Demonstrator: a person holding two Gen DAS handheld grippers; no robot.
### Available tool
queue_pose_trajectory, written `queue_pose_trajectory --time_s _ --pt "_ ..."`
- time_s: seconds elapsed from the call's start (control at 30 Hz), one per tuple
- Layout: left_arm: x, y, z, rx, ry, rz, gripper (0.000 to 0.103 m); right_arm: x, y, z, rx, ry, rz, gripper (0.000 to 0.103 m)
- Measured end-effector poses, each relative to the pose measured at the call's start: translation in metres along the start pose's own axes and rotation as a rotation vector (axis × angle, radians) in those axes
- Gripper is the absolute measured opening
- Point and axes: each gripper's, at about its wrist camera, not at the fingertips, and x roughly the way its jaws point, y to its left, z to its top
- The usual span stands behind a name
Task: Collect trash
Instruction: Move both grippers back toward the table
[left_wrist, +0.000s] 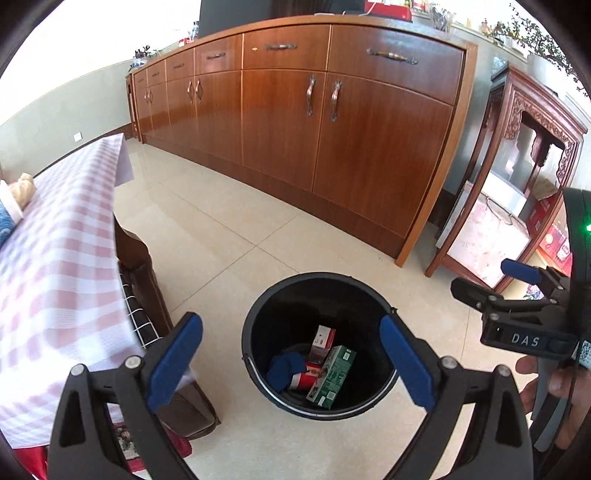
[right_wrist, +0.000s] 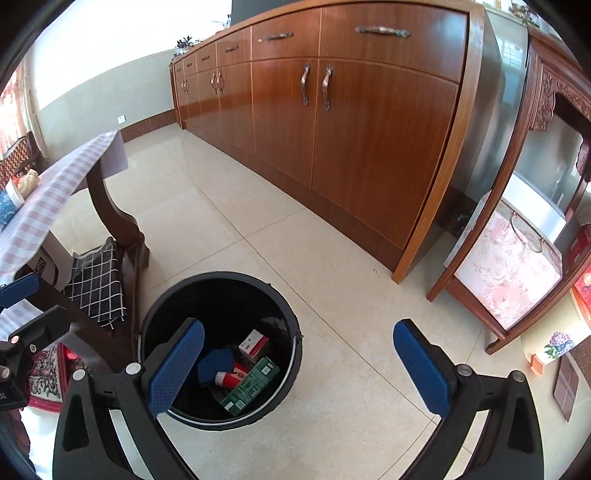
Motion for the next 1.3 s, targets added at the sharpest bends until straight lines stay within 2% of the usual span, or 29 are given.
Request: queue_pose_trajectory --time_s 0.33,0.6,0.77,1.0,1.17,1.3 --pt "-0.052 0.010 0.002 -0.029 -0.066 0.016 0.098 -0.060 0.032 0.021 -0.029 -0.097 0.038 0.103" --pt "-0.086 0.032 -0.010 -0.055 -0.123 0.072 0.100 -0.093 0.062 0.026 -0.051 -0.154 0.070 0.103" --pt "-0.110 0.058 -0.018 -0.111 -0.161 0.152 0.102 -0.106 0.093 0.033 -0.084 -0.182 0.105 0.103" --pt "-0.144 0.105 -0.031 -0.201 -0.204 0.217 0.102 -0.116 0.145 0.037 -0.132 -0.206 0.213 0.103" --pt "-0.169 0.132 -0.040 -0.251 -0.230 0.254 0.102 -0.115 0.181 0.040 -0.139 -0.176 0.323 0.103" --pt "-0.181 0.150 -0.047 -0.286 -0.235 0.281 0.102 -0.118 0.211 0.045 -0.167 -0.175 0.364 0.103"
